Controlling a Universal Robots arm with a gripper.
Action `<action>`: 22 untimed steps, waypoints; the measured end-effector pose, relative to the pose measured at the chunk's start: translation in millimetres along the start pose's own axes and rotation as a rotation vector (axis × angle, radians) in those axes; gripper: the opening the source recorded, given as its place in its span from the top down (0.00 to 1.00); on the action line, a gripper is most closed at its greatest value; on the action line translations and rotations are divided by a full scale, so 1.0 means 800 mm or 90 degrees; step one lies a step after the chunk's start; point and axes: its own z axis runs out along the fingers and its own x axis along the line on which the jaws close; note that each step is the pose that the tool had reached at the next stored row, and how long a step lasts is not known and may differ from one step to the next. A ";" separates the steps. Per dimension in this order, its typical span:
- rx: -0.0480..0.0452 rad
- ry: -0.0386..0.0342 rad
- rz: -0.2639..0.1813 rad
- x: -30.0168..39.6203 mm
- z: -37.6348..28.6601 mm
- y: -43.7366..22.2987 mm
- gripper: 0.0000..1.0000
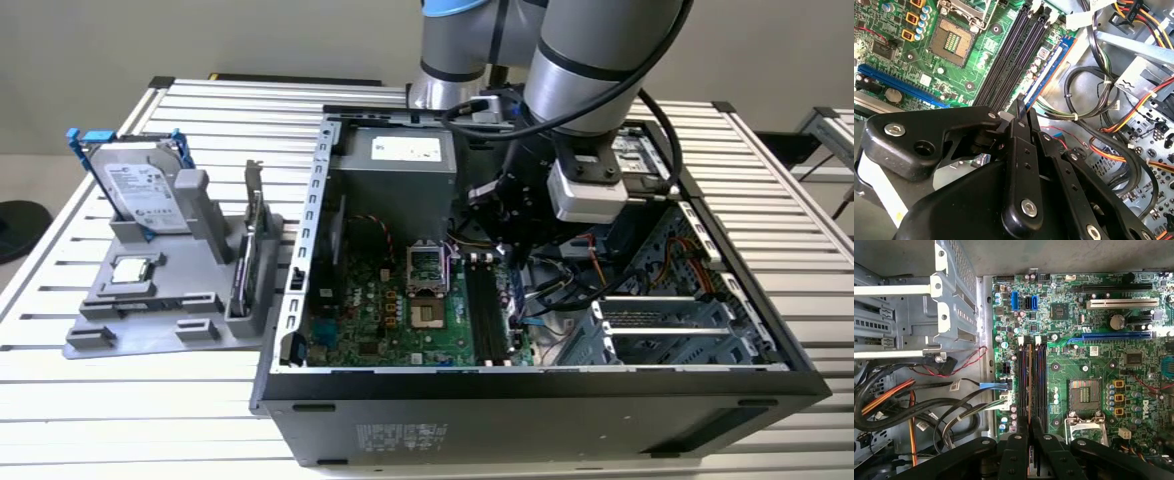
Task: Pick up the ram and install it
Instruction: 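Insert the ram into the slot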
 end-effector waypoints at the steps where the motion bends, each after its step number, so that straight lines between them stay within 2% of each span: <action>1: 0.0001 0.0001 0.000 0.0000 0.0004 0.0000 1.00; 10: 0.0001 -0.0001 0.000 0.0000 0.0018 0.0000 1.00; 22: 0.0001 -0.0004 0.000 0.0002 0.0097 -0.0002 1.00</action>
